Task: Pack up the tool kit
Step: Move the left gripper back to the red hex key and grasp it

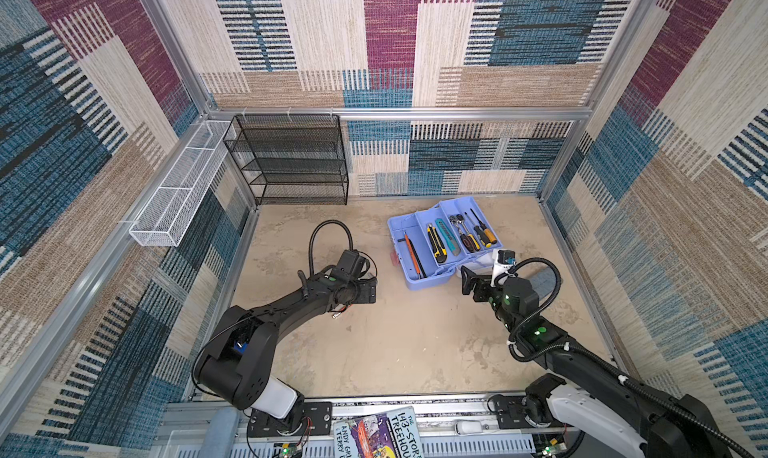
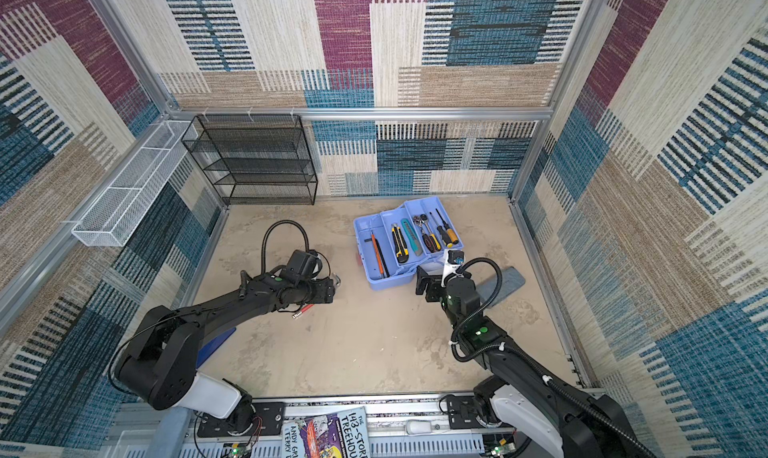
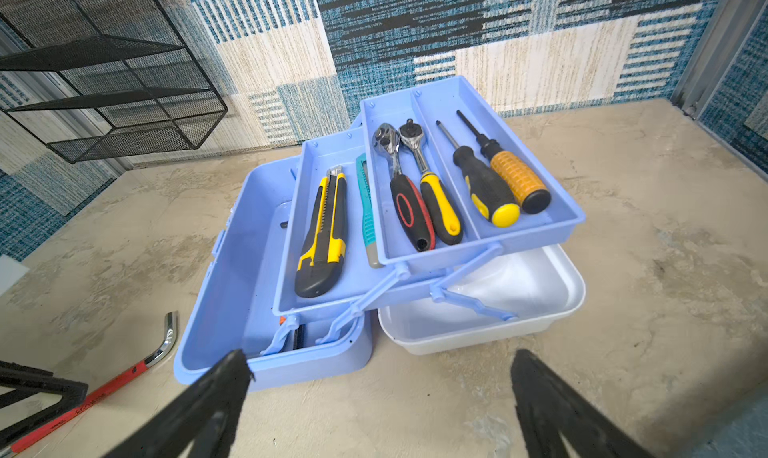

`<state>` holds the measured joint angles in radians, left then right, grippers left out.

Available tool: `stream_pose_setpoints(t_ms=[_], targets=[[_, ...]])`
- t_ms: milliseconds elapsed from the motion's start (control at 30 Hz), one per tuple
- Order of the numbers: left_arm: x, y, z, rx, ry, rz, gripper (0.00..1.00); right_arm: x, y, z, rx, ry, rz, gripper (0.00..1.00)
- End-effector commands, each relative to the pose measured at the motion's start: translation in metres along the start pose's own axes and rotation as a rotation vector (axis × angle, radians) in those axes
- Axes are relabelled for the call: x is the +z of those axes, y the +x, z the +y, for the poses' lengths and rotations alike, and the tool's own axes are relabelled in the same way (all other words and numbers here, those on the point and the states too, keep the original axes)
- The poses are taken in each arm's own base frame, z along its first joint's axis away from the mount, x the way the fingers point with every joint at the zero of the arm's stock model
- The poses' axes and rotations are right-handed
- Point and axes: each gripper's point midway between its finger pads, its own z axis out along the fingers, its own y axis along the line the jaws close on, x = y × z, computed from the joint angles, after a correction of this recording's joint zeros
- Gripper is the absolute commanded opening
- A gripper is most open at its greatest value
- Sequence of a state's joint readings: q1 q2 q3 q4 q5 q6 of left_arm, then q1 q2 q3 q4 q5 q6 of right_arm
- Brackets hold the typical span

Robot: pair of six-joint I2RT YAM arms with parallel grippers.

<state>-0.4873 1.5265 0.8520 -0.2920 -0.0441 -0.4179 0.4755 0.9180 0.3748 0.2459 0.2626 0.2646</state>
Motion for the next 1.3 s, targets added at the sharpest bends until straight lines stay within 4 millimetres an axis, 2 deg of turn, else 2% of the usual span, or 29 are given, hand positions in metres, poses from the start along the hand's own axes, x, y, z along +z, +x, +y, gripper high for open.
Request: stream_pose_setpoints(t_ms=[0, 200, 333, 500, 733, 867, 1067, 1267], targets=[[0.005, 0.004, -0.004, 0.033, 0.049, 0.019, 0.84, -0.001, -0.011, 0.004, 0.014, -0.016, -0.036, 1.0], [0.011, 0.022, -0.016, 0.044, 0.124, 0.102, 0.8, -0.002, -0.011, 0.003, 0.011, -0.012, -0.038, 1.0], [0.02, 0.036, -0.01, 0.03, 0.099, 0.164, 0.78, 0.0, -0.01, 0.004, 0.013, -0.017, -0.033, 1.0], [0.023, 0.045, -0.016, -0.005, 0.136, 0.201, 0.76, 0.001, -0.012, 0.006, 0.011, -0.021, -0.036, 1.0], [0.02, 0.053, -0.047, 0.003, 0.193, 0.214, 0.73, 0.004, -0.009, 0.007, 0.016, -0.027, -0.025, 1.0], [0.021, 0.059, -0.058, -0.009, 0.201, 0.233, 0.7, 0.005, -0.009, 0.008, 0.015, -0.029, -0.021, 1.0], [0.023, 0.057, -0.039, -0.002, 0.088, 0.228, 0.69, 0.005, -0.011, 0.008, 0.008, -0.025, -0.025, 1.0], [0.029, 0.053, -0.034, -0.008, 0.046, 0.22, 0.67, 0.004, -0.007, 0.005, 0.008, -0.016, -0.016, 1.0]])
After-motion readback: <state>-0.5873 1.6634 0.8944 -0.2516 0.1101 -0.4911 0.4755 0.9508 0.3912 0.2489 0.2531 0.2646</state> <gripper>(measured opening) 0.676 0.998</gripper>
